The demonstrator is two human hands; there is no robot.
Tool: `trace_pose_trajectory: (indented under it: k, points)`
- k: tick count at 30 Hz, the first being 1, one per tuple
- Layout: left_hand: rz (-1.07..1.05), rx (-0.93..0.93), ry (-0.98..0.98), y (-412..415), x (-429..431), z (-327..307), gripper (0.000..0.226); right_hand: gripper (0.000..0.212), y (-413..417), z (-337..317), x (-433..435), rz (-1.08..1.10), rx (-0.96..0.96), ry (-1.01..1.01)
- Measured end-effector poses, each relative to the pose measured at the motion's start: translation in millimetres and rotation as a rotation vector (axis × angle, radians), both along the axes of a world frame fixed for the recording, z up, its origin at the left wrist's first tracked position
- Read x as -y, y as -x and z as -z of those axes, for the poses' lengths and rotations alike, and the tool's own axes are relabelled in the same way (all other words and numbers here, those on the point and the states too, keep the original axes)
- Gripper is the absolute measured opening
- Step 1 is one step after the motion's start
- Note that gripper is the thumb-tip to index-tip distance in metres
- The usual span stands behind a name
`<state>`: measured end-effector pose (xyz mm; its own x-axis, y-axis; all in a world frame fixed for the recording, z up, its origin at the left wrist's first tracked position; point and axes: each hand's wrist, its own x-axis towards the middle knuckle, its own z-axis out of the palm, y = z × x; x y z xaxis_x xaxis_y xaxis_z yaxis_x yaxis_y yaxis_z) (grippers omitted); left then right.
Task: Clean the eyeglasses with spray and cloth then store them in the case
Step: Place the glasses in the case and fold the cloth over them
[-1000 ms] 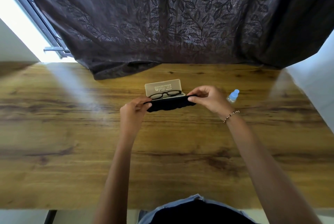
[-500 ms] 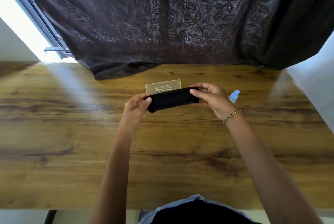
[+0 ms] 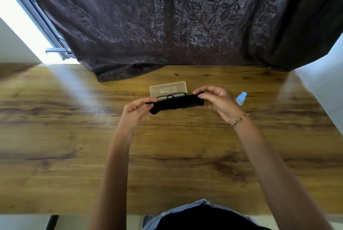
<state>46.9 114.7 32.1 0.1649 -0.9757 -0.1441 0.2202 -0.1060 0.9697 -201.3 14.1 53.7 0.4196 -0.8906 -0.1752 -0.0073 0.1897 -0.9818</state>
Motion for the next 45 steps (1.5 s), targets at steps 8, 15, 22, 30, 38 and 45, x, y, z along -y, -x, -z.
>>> trace_pose_trajectory:
  k: [8, 15, 22, 30, 38, 45]
  points:
    - [-0.017, -0.042, 0.000, -2, 1, 3, 0.025, 0.012, 2, -2, 1, -0.020, -0.018, -0.001]
    - [0.043, -0.081, -0.106, 5, -2, 17, 0.026, 0.022, -3, -6, 2, 0.113, -0.016, 0.034]
    - [0.138, 0.255, -0.138, 29, -3, 20, 0.028, 0.031, -10, -24, 3, 0.035, -0.140, 0.185]
    - [0.133, 0.283, 0.190, 65, 28, -25, 0.040, 0.021, -16, -42, -3, -0.139, -0.268, 0.301]
    - [-0.007, 0.217, 0.179, 65, 33, -25, 0.013, 0.016, -11, -41, -2, -0.051, -0.264, 0.352]
    - [0.033, 0.213, 0.227, 58, 32, -30, 0.011, 0.013, -15, -37, -4, -0.066, -0.166, 0.360]
